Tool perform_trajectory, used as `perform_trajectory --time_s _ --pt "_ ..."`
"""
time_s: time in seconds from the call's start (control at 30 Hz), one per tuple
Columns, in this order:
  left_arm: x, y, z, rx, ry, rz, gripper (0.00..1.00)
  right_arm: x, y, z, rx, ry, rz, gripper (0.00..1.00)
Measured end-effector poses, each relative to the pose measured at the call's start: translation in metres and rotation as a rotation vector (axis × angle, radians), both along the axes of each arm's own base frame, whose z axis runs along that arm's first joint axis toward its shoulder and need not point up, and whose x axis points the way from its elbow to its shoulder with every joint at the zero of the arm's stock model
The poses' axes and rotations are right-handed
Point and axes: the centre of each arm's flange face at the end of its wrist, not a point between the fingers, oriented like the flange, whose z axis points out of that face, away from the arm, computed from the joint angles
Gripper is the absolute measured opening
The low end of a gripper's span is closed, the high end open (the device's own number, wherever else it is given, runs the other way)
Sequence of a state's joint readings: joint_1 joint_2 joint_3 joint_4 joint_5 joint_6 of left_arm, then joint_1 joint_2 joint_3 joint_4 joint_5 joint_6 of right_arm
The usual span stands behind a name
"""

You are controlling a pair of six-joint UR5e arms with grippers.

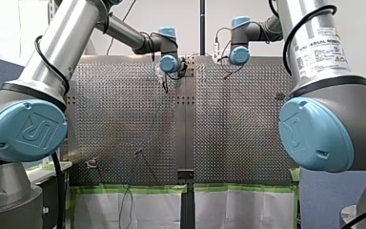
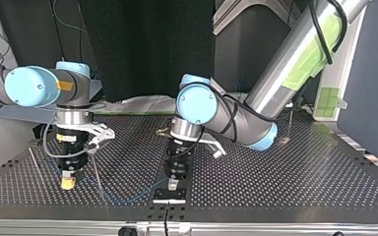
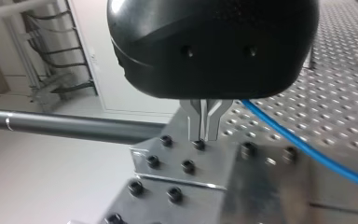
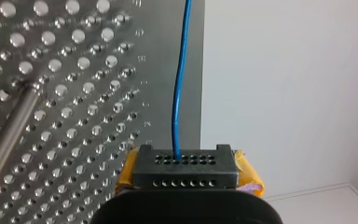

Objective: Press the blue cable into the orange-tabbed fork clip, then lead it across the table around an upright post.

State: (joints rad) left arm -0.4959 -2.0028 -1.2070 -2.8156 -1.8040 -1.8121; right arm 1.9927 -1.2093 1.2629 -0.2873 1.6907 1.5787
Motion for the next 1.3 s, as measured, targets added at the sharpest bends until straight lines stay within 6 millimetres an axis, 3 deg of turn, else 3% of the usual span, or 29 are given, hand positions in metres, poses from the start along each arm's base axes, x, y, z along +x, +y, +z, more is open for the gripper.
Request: perform_trajectory --time_s 0.2,0.43,0.97,1.3 --pt "0.001 -0.007 0.022 -0.042 -0.031 -0.023 0.00 -0.012 -0.006 0.000 0.008 0.003 -0.020 0.00" --pt "-0.001 -0.011 0.026 -0.066 -0.034 -0.046 0.00 -0.025 -0.012 0.000 0.021 0.008 -0.044 0.00" --pt "0.006 -0.051 0.004 -0.093 0.014 -0.107 0.00 -0.057 -0.029 -0.005 0.046 0.021 -0.105 0.00" --pt "0.010 -0.079 -0.023 -0.091 0.043 -0.141 0.00 -0.078 -0.038 -0.015 0.067 0.034 -0.142 0.00"
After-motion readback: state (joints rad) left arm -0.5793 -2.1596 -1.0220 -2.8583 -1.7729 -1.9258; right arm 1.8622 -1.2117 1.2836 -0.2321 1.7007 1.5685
